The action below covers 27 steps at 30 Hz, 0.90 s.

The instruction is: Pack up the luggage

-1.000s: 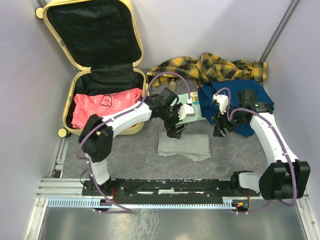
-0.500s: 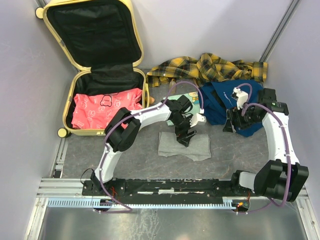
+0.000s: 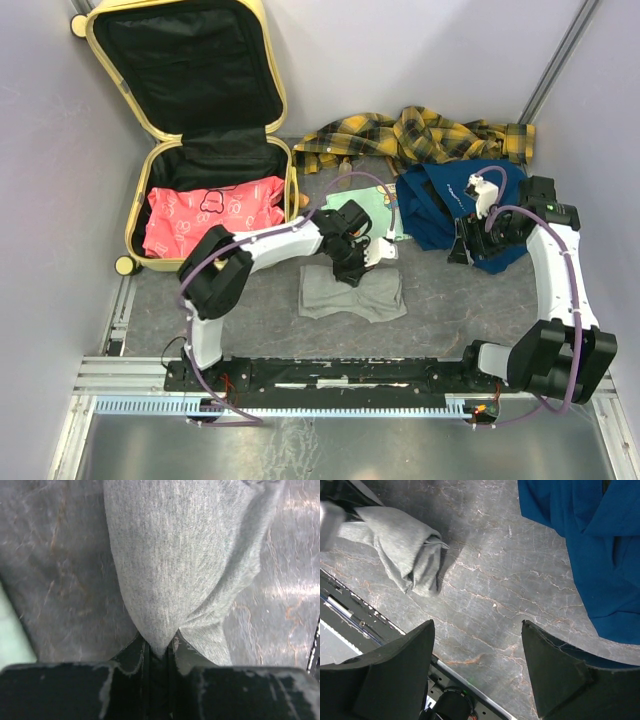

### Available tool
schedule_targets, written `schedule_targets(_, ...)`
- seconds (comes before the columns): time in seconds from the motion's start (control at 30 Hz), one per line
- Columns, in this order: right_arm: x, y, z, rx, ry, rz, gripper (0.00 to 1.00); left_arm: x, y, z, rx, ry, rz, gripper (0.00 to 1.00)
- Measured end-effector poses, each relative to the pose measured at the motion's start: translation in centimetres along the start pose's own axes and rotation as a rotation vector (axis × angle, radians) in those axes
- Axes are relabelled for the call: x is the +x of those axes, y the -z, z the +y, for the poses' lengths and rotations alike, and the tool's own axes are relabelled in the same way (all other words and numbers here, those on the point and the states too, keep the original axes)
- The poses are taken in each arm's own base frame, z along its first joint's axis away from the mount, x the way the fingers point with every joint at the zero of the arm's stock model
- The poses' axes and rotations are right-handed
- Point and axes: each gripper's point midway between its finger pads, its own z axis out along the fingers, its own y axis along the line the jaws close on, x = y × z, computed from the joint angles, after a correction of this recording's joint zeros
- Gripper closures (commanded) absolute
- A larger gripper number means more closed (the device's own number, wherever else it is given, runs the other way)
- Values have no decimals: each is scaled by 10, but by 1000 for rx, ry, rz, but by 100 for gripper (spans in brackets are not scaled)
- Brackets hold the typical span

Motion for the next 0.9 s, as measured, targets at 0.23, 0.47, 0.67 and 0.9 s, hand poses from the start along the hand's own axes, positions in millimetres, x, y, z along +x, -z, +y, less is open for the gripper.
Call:
schedule_targets(0.23,-4,-2,1,-20,2,-18,23,-17,72,-3,-177,-94,-22,97)
schedule_targets(0.47,-9,-3,2,-34,13,-39,23,-38,162,-17,-332,-226,-74,97)
schedule_targets(0.67,-12,-4,6,-59,31,-58,22,-26,231,-7,-431,-279,-11,97)
schedule_targets(0.9,-19,-1,15,-96,47,-98,22,46,327,41,-617,-220,124,97)
